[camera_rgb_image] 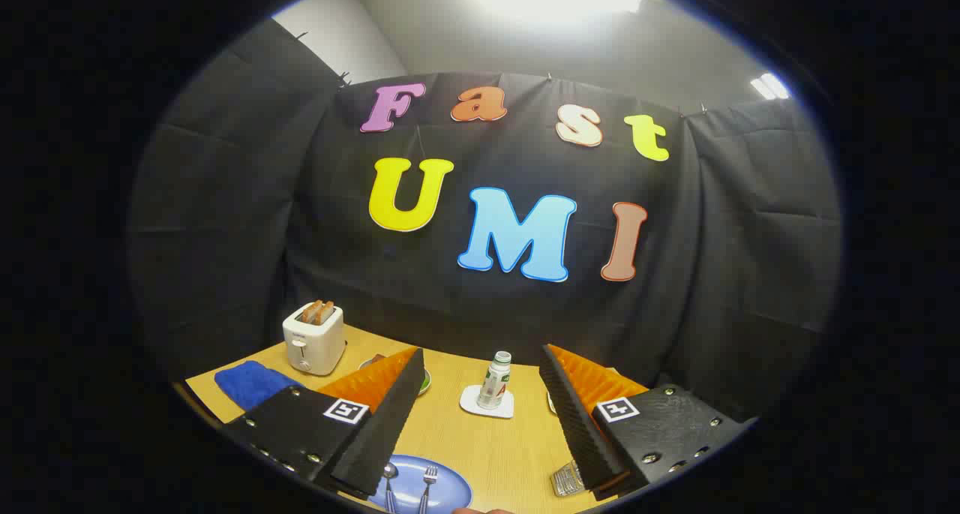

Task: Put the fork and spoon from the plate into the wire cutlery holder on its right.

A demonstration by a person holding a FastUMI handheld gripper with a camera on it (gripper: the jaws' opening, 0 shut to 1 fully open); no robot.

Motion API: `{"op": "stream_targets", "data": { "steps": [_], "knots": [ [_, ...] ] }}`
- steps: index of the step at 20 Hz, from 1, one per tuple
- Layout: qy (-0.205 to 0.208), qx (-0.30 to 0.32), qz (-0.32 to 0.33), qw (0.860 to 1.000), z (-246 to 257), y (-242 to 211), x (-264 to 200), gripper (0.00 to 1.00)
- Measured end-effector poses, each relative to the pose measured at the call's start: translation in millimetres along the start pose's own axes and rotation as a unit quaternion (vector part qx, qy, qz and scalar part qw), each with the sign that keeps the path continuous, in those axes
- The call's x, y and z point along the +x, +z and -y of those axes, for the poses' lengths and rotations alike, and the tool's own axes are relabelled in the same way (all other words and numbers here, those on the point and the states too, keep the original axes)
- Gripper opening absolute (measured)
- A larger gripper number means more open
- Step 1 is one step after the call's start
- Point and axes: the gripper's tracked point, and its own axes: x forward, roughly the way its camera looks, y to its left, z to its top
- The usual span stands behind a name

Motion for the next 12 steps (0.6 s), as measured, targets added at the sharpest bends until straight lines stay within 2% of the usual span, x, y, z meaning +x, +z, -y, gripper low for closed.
{"op": "stream_targets", "data": {
  "steps": [12],
  "knots": [
    [0.010,0.009,0.019,1.000,-3.8,5.0,-1.5,0.95]
  ]
}}
